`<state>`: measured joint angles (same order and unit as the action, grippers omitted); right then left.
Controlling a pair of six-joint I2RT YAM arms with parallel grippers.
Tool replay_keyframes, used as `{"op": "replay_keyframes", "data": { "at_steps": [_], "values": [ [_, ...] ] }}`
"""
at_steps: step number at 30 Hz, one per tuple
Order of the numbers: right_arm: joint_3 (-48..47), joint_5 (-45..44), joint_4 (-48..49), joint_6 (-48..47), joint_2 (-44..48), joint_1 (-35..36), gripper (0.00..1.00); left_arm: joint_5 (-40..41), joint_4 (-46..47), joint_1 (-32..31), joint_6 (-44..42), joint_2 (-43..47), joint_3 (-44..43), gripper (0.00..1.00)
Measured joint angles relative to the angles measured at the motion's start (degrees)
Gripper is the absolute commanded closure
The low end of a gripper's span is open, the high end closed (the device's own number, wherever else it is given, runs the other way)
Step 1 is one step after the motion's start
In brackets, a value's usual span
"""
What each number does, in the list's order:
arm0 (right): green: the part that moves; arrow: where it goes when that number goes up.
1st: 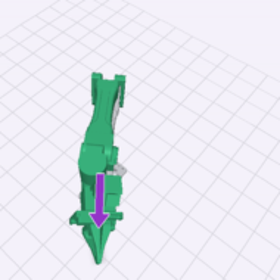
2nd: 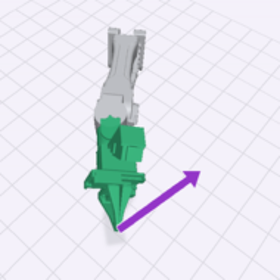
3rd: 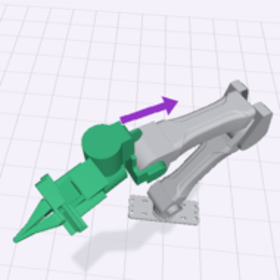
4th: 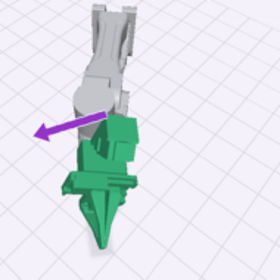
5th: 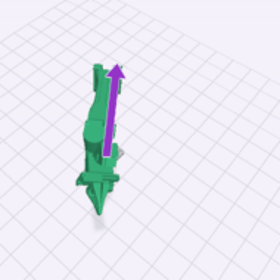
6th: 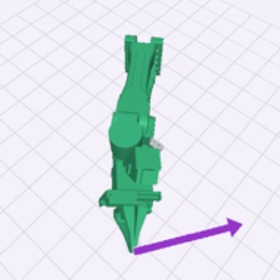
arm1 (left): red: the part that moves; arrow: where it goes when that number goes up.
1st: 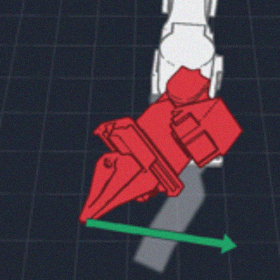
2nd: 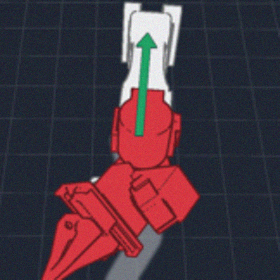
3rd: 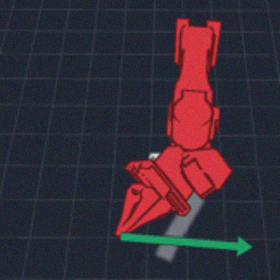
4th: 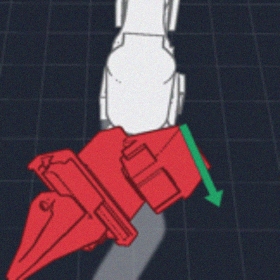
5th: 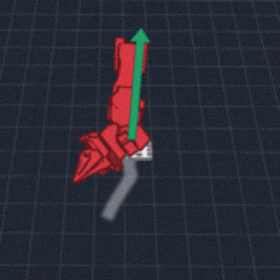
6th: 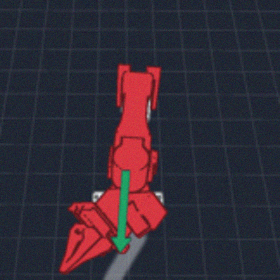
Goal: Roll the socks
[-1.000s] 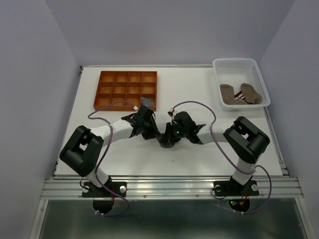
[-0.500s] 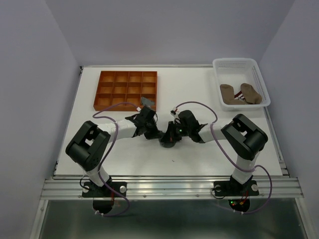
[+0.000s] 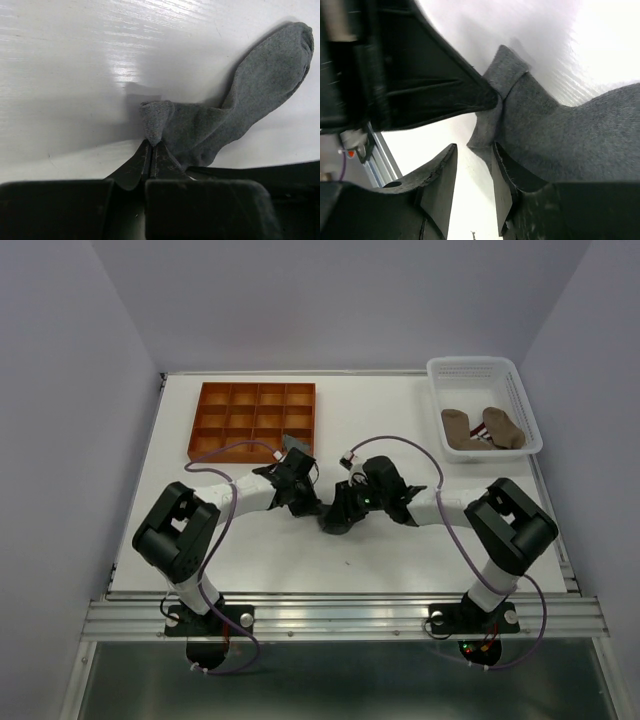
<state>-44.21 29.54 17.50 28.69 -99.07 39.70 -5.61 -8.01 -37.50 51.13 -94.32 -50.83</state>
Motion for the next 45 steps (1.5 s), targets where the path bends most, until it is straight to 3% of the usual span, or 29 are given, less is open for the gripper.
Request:
{"op": "replay_keyframes", "data": {
  "at_steps": [6, 9, 13, 23, 34, 45],
  "values": [
    [-0.15, -4.44, -3.69, -8.52, 6.29, 1.68, 0.6, 0.94, -4.81, 0.0, 0.26, 0.0, -2.78, 1.0],
    [-0.44, -9.18, -4.92, -12.46, 7.91, 5.97, 0.6, 1.03, -6.49, 0.0, 0.39, 0.0, -3.04, 1.0],
    [-0.52, -17.38, -5.27, -16.44, 8.09, 12.17, 0.61, 1.01, -8.98, 0.0, 0.35, 0.0, -3.76, 1.0],
    [-1.31, -33.92, -5.05, -21.24, 4.94, 18.16, 0.61, -0.22, -12.22, 0.0, -0.83, -1.42, -6.47, 1.0],
    [-0.24, -44.74, 0.09, -25.03, 3.15, 21.92, 0.6, -1.73, -13.07, 0.0, -1.57, -2.69, -7.39, 1.0],
    [-0.42, -48.74, 0.83, -26.8, -0.87, 24.11, 0.6, -1.92, -13.49, -0.02, -1.57, -3.67, -7.74, 1.0]
  ]
}}
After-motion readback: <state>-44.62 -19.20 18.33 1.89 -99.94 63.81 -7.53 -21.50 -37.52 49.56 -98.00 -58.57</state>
